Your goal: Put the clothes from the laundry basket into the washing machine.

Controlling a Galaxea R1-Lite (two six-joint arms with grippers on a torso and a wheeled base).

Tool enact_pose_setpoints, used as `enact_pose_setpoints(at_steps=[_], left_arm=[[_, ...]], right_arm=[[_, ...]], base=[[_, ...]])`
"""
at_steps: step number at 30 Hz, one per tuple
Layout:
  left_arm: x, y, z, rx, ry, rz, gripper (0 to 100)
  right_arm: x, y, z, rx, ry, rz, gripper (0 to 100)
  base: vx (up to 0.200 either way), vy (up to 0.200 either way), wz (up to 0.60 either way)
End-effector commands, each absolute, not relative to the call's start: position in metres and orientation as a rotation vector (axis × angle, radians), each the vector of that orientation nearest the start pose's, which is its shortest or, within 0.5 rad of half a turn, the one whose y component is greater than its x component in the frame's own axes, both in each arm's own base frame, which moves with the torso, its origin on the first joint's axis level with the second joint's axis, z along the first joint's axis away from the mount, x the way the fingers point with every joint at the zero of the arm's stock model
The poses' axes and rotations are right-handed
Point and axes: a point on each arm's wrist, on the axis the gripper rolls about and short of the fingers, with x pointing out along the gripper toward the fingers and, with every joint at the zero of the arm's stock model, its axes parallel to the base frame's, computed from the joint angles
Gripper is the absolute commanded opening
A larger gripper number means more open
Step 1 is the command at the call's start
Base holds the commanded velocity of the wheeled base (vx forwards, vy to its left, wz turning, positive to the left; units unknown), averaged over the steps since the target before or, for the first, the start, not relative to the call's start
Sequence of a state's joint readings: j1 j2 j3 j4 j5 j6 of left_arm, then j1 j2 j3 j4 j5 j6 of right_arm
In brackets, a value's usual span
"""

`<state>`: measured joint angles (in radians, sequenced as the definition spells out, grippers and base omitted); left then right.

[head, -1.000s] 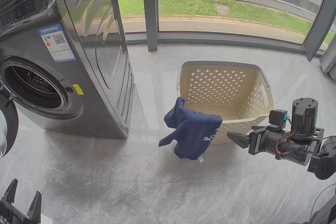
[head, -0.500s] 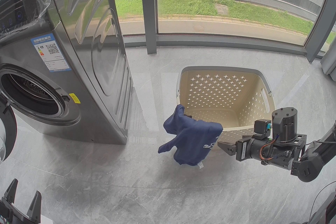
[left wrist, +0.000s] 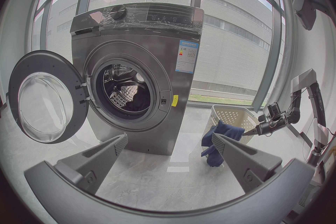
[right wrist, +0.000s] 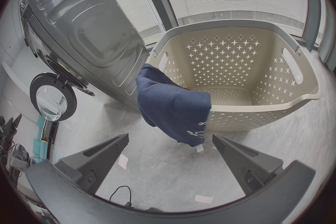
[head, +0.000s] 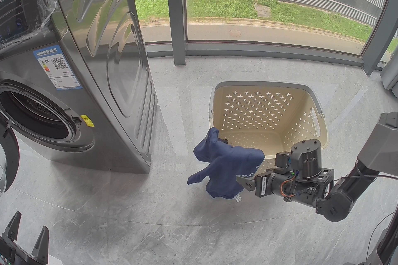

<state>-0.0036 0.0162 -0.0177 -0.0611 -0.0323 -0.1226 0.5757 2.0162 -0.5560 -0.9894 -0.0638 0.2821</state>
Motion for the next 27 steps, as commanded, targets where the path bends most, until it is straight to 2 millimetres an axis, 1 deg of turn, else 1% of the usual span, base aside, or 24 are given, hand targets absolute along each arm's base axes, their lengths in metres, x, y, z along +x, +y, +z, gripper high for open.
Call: enact_pose_setpoints(at_steps=[1,4,8,10,11,13,18,21,27], left_arm=[[-0.023,-0.001,0.082,-0.122,-0.061,-0.039,100],[-0.023,-0.001,0.082,-0.12,-0.061,-0.039,100],[-0.023,-0.001,0.082,-0.122,-0.061,-0.039,100],[-0.023,-0.001,0.082,-0.122,-0.061,-0.039,100],[-0.023,-0.001,0.082,-0.122,-0.061,-0.039,100],[-0.023,-0.001,0.082,-0.122,-0.061,-0.039,100],[-0.023,-0.001,0.082,-0.122,-0.061,-0.039,100],[-0.023,-0.001,0.082,-0.122,-0.061,-0.039,100],[-0.023,-0.001,0.082,-0.137,-0.06,-0.038,100]], right_arm=[[0.274,0.184,0.042,0.109,0.539,0.448,100],[0.285,0.192,0.04,0.12,0.519,0.453,100],[0.29,0.202,0.035,0.129,0.485,0.475,100],[0.29,0.202,0.035,0.129,0.485,0.475,100],[0.294,0.206,0.027,0.119,0.481,0.459,100],[0.298,0.21,0.024,0.117,0.478,0.452,100],[0.31,0.218,0.021,0.132,0.452,0.452,100],[0.312,0.219,0.02,0.132,0.45,0.45,100],[0.325,0.222,0.015,0.134,0.426,0.412,100]], base=[[0.0,0.0,0.0],[0.0,0.0,0.0],[0.0,0.0,0.0],[0.0,0.0,0.0],[0.0,0.0,0.0],[0.0,0.0,0.0],[0.0,0.0,0.0],[0.0,0.0,0.0],[0.0,0.0,0.0]])
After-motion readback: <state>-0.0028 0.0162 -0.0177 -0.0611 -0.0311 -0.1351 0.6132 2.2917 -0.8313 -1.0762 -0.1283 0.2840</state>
